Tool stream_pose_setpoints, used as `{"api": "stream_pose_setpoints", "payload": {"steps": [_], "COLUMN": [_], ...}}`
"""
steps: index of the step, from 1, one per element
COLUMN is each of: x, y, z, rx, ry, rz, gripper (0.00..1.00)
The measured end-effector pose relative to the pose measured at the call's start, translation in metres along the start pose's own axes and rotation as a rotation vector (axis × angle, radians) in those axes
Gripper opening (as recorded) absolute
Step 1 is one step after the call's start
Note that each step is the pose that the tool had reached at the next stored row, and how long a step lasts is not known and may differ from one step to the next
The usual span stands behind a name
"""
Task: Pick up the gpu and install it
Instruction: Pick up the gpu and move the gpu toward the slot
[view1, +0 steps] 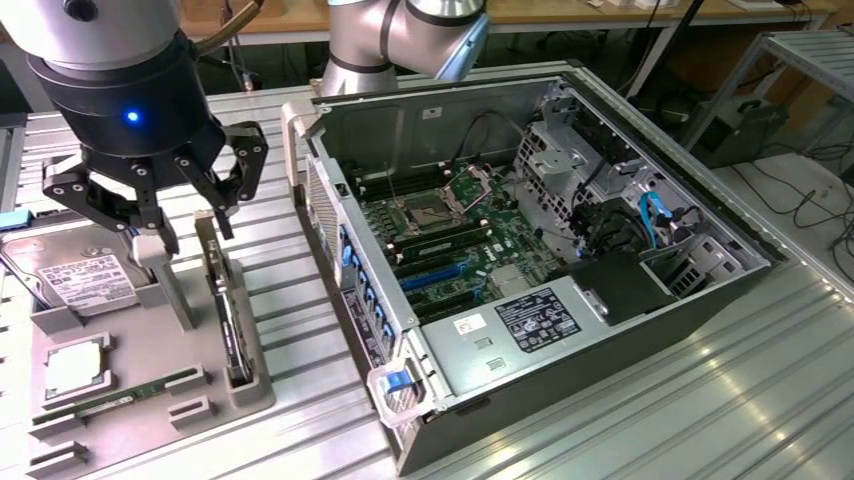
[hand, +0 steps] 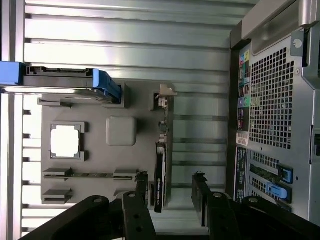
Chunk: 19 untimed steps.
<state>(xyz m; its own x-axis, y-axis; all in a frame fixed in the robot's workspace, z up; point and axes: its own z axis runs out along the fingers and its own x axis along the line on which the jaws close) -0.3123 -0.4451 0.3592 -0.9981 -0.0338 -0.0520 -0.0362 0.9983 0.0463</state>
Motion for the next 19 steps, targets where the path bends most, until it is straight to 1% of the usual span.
{"api": "stream_pose_setpoints", "payload": {"steps": [12, 17, 19], "x": [0.0003, 0.0004, 0.0005], "y": [-0.0013, -0.0018, -0.0019], "z": [0.0059, 0.0084, 0.0097], "rx": [0.0001, -0.0001, 0.0000], "ry": [-0.0081, -0.0107, -0.0108], "rz": [-0.004, -0.006, -0.007], "gripper": [0.48, 0.48, 0.48]}}
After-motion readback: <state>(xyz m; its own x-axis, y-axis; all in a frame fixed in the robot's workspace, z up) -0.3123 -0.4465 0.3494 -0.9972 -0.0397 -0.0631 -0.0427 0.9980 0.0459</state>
